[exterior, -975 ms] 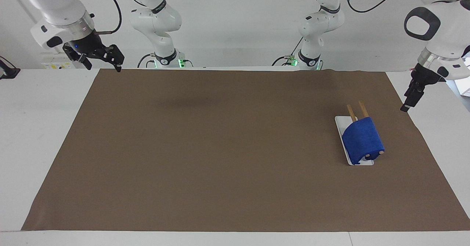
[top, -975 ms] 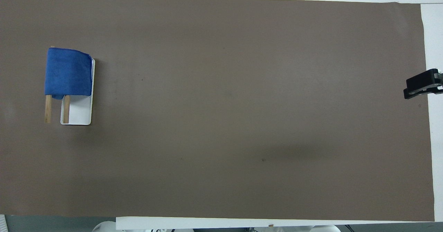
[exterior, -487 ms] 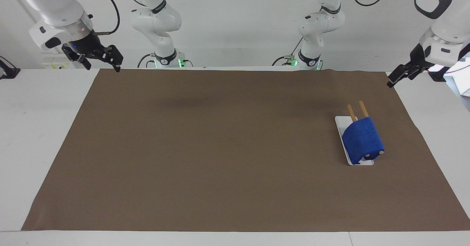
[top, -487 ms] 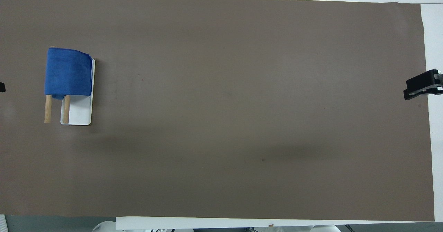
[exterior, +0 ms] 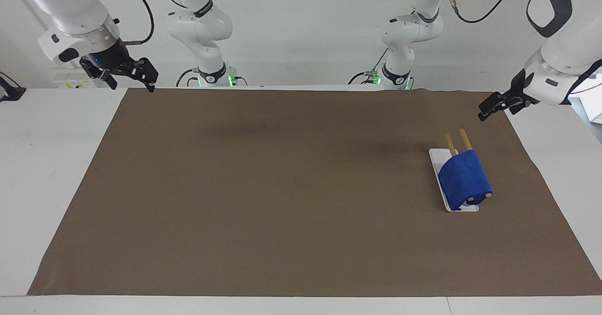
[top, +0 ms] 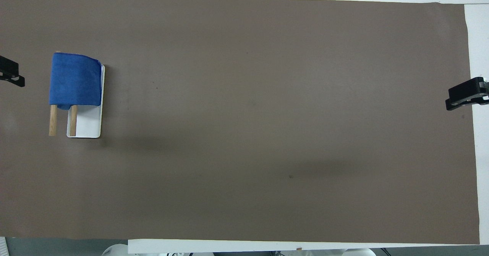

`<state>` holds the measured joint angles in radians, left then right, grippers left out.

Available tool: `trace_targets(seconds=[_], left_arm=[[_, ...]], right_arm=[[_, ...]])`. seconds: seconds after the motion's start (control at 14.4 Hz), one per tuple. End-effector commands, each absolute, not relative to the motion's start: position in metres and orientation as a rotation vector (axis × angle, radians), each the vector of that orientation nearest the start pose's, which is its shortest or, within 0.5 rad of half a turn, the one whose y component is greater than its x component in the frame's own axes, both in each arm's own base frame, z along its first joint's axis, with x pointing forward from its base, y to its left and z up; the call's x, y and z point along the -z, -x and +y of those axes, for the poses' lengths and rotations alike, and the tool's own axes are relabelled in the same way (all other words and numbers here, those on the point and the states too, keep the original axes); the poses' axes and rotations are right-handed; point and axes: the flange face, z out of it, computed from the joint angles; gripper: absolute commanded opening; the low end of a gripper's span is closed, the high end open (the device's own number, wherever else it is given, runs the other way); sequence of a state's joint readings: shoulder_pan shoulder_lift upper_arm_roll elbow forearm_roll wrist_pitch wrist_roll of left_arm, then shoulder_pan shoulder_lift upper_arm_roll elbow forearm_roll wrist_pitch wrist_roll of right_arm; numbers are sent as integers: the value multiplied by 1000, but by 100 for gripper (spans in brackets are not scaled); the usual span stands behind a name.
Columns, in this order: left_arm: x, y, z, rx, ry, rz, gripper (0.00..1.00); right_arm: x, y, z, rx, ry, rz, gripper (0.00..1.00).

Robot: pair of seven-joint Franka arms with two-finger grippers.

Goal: Right arm passes towel to left arm to hang

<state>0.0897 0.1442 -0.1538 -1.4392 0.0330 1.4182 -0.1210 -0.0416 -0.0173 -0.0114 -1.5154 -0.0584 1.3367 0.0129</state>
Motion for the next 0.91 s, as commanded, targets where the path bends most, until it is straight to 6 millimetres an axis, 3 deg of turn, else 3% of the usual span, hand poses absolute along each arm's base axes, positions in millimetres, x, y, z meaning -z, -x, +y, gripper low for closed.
trace_targets(seconds=[0.0,0.14,0.42,0.56,0.84], left_arm=[[-599,-580,-36,-289,3104,53,100],[-599,-581,-45,-267,3111,160,100],[-607,-577,-45,-253,3115,156,100],[-619,-563,-48,-234,3108,174,100],[-617,-558,-58,-195,3105,182,100]], right_arm=[[-641,-516,-38,-285,3166,92,100],[-641,-516,-38,-285,3166,94,100],[-640,-516,-38,-287,3166,97,100],[-640,-516,-38,-290,3166,97,100],[-640,-516,-38,-290,3166,92,100]])
